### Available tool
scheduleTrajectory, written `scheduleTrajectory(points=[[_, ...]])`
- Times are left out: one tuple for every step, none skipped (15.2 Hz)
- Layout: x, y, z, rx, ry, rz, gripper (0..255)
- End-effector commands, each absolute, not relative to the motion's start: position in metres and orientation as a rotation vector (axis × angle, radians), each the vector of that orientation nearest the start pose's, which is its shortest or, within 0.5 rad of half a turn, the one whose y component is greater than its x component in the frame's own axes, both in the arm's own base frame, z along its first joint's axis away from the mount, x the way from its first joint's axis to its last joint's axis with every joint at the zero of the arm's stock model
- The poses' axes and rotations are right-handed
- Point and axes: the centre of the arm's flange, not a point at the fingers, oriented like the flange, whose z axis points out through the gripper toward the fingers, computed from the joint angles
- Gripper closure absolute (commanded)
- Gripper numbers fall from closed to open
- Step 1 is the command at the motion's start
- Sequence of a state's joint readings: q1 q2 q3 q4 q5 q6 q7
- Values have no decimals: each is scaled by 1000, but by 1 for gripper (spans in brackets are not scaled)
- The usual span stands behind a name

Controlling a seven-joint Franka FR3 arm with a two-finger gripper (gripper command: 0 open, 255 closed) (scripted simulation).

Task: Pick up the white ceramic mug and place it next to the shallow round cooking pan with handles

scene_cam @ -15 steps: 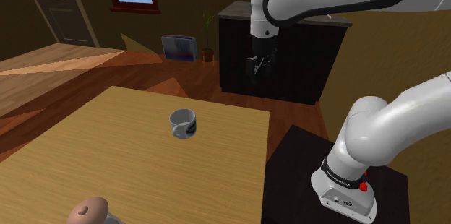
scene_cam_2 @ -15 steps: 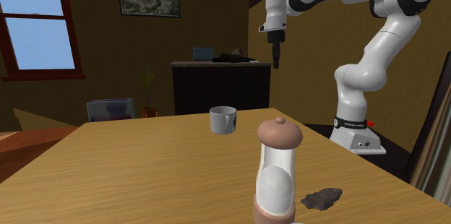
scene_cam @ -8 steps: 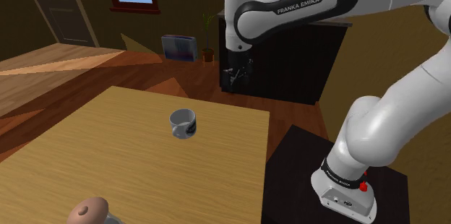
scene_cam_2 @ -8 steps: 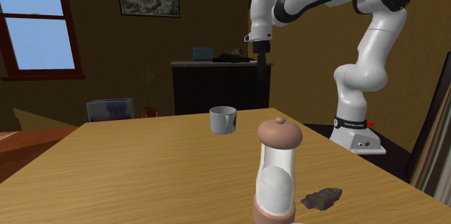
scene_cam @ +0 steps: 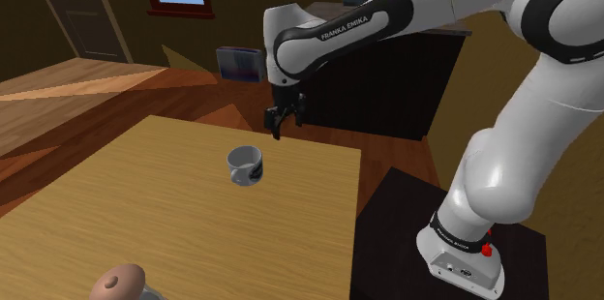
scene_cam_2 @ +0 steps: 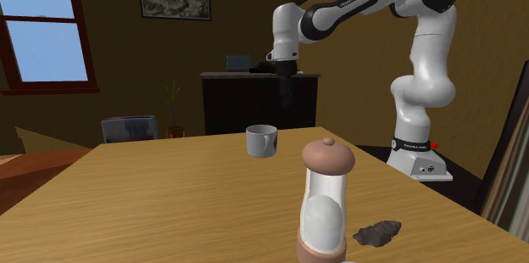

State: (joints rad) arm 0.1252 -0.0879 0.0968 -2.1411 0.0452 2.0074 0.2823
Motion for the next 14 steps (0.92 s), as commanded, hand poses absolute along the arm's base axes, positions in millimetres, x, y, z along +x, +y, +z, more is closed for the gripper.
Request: scheduleTrajectory(points=[[520, 133, 424, -3111, 117, 79, 0], [528, 140, 418, -3108, 112, 77, 0], [537, 147, 412, -3105, 107, 76, 0], [546, 154, 406, -3102, 102, 74, 0], [555, 162, 400, -3099, 97, 72, 0], [563, 169, 394, -3096, 92, 70, 0], [572, 176, 389, -3093, 88, 69, 0], [574, 178, 387, -3093, 86, 68, 0], [574, 179, 382, -3093, 86, 68, 0], [574, 179, 377, -3093, 86, 68, 0], [574, 179, 371, -3093, 86, 68, 0], [574, 179, 366, -3093, 86, 68, 0], [573, 180, 361, -3093, 86, 68, 0], [573, 180, 356, -3093, 86, 68, 0]])
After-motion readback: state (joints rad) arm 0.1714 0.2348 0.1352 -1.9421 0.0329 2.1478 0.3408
